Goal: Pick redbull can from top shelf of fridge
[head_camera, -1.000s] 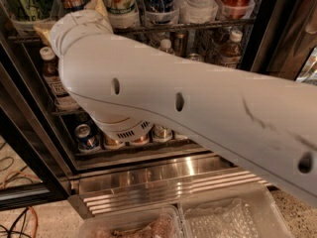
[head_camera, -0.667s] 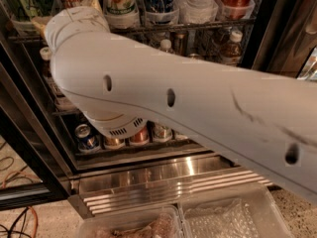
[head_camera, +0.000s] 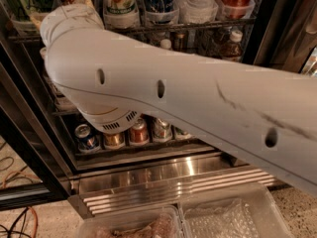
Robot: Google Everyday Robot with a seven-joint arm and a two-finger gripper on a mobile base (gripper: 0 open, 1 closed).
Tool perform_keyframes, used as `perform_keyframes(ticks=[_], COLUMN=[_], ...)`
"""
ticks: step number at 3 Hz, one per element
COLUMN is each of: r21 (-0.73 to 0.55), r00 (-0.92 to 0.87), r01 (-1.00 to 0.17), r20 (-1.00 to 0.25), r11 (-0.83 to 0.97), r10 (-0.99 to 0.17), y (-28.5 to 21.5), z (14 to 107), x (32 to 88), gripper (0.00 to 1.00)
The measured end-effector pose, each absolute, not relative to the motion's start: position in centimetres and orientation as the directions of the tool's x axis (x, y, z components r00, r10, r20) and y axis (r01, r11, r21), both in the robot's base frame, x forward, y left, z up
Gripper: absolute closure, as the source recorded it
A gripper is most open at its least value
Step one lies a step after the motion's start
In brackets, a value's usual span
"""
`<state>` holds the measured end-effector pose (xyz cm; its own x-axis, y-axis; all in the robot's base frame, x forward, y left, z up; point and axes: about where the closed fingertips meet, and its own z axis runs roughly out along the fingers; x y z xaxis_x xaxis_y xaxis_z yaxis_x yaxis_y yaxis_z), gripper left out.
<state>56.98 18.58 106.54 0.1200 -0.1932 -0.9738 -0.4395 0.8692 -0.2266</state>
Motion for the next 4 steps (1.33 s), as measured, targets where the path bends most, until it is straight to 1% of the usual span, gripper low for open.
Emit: perform_keyframes(ticks=[1,4], r21=[-0.224,-0.211], r00=[0.096,0.119], r01=[-0.432,-0.458], r20=[-0.975,-0.977], r11=[0.873,0.864], r10=[-0.203,-0.176], y=[17.7,18.3], z=[105.6,105.9], x=[57.1,60.4], gripper=[0.32,0.33])
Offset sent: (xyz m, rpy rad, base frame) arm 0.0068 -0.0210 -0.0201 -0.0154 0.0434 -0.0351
